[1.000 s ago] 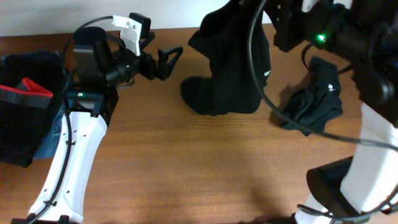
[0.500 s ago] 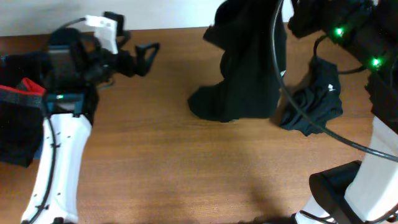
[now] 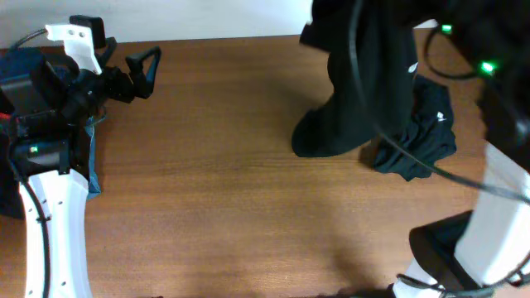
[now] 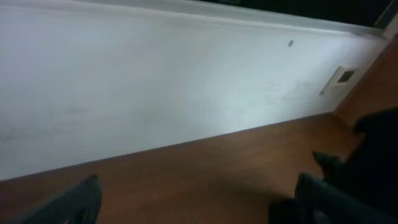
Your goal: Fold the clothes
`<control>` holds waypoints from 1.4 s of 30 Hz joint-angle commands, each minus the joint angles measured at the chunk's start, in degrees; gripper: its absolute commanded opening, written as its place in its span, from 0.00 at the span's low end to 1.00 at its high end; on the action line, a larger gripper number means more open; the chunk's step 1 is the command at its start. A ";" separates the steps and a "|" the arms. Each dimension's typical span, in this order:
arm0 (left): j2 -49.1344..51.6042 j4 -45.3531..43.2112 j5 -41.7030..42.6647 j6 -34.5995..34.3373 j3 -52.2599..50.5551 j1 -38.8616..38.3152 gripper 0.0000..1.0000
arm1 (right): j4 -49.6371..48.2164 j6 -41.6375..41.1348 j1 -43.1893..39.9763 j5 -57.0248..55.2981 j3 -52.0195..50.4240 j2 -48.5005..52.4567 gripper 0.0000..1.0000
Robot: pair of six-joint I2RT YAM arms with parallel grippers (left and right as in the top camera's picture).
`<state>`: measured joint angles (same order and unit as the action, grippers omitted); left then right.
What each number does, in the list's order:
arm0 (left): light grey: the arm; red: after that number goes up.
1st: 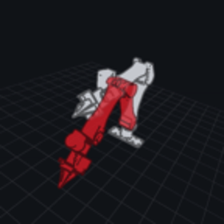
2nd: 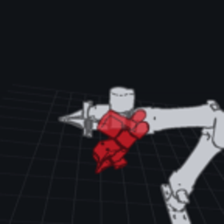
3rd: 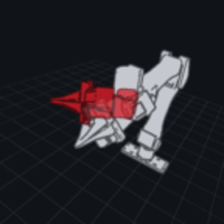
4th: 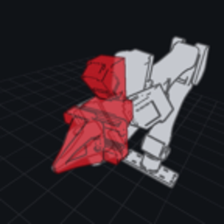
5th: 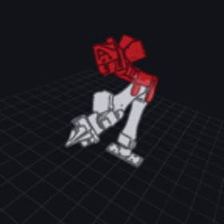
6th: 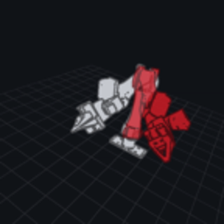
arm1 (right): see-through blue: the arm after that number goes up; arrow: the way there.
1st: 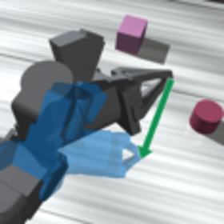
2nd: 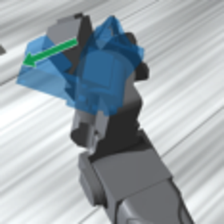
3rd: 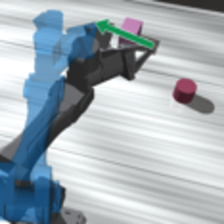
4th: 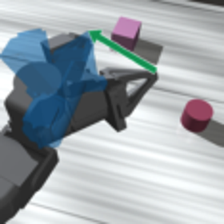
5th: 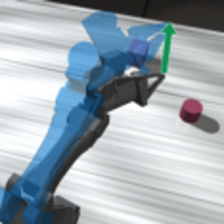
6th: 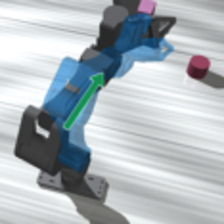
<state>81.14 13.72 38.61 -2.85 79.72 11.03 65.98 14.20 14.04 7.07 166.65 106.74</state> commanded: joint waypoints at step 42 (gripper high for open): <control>13.03 14.88 -3.48 3.82 0.90 -5.92 0.99 | 19.80 -14.38 -5.86 10.27 -14.53 23.93 0.99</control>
<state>90.13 27.92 37.04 -2.04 79.94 8.16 85.58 -0.93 8.43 17.17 154.30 131.83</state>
